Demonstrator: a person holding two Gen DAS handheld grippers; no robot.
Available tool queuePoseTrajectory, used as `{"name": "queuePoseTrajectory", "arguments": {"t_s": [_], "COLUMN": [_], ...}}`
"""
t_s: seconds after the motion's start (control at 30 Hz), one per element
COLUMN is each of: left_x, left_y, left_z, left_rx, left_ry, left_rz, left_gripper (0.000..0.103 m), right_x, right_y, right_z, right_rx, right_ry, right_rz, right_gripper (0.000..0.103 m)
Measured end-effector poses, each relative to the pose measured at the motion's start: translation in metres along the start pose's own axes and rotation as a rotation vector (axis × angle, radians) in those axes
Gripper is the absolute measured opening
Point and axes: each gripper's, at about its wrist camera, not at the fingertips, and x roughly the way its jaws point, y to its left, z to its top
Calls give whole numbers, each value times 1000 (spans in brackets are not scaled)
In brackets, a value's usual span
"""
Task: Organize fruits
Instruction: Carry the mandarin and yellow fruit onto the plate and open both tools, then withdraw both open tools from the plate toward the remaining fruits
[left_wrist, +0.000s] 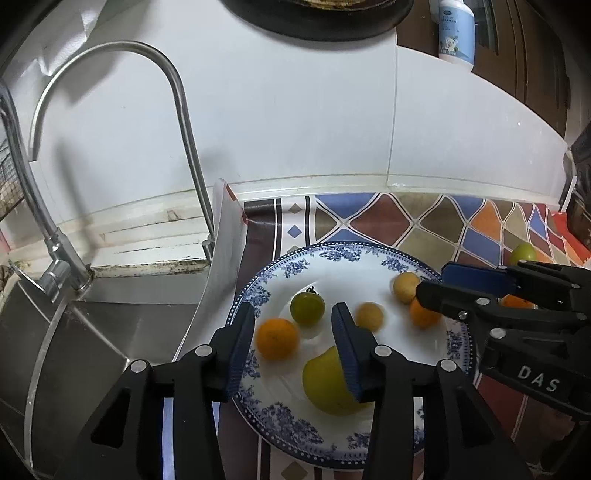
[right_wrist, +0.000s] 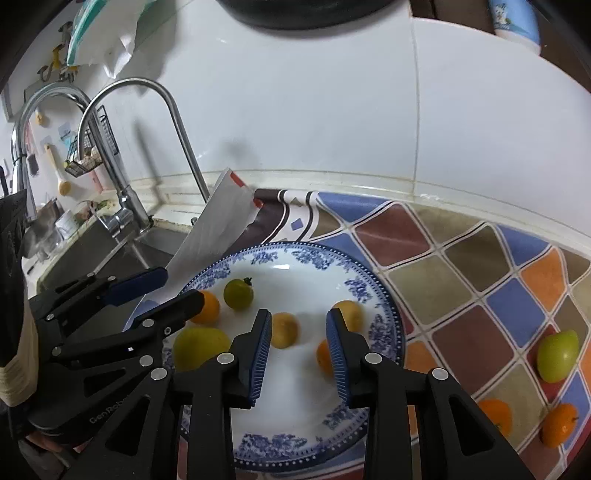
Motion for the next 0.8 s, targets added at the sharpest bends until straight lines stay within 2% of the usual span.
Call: {"name": "queuePoseTrajectory", "arguments": {"t_s": [0.2,0.27,0.37,0.43,0.8], "left_x": [-29,-40,-57,-67,-115], "left_y": [-8,-11,-19,-25,-73], "left_z": [-1,-1,0,1,-2], "left_rx": [1,-1,12,19,82], "left_ry": [-46,-65,-96,-115,-195], "left_rz": [9,9,7,8,-53], "left_gripper": [50,52,58,61,72], "right_x": [-30,-42,-60,-71,-144], "right_y": [2,1,0,-1,-23], "right_z": [-2,-3,-4,-6,-29], "right_rx": [-27,-33,-33,-30,-7], "right_ry": [-62,-83,-111,-123,-215], "right_rz": [-27,-32,-41,-52,-162], "right_gripper": [33,37,38,44,53]}}
